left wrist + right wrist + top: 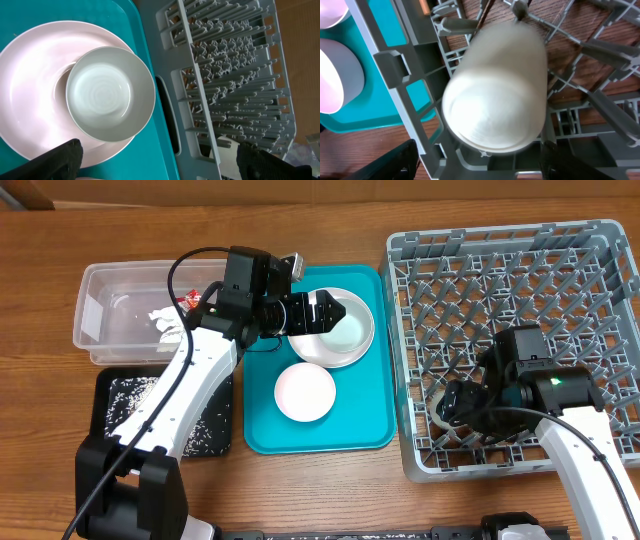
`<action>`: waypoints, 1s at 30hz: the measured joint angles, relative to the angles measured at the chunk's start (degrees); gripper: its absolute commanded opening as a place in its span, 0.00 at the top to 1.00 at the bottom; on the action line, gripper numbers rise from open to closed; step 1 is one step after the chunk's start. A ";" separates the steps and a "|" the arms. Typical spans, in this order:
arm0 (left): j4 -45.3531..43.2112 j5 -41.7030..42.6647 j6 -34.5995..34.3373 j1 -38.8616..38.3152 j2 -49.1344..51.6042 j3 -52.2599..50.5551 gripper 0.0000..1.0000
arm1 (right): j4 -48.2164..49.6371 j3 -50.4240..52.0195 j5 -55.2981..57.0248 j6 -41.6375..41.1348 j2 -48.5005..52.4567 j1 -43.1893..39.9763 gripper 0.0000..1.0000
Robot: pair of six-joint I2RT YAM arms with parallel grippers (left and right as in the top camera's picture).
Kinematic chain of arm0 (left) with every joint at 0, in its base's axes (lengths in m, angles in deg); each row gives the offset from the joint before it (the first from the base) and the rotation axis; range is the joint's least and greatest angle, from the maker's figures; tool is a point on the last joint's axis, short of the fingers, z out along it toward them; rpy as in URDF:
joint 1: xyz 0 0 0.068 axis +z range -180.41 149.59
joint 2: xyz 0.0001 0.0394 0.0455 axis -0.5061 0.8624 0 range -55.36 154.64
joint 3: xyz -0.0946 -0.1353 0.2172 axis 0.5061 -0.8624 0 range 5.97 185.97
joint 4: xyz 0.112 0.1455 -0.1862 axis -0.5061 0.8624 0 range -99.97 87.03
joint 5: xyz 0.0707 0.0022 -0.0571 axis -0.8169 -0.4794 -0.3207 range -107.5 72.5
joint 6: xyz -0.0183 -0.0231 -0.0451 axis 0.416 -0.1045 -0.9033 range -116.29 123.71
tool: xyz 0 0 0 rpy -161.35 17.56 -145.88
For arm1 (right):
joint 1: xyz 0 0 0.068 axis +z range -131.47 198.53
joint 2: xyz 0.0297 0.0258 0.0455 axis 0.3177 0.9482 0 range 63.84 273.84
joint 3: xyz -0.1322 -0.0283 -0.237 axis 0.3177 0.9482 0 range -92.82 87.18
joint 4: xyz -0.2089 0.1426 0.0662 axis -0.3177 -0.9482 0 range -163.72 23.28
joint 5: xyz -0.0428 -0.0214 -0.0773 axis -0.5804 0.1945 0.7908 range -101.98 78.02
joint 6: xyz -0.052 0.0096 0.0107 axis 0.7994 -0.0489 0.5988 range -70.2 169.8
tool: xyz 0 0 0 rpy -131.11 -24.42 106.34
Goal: Sort waste into correct bins and load items into the dishwasher
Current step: 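Lower the white cup upside down into the dish rack with the right gripper, then open the right gripper and lift it off the cup in the rack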
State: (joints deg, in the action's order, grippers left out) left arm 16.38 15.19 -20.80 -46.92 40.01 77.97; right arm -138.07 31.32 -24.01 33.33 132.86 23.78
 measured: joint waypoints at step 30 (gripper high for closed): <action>0.00 0.00 0.00 0.00 0.00 0.00 0.00 | 3.85 -4.63 3.10 -0.24 0.00 0.00 0.83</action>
State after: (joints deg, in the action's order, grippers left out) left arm 16.38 15.19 -20.80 -46.92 40.01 77.97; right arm -134.23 26.69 -20.91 33.09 132.86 23.78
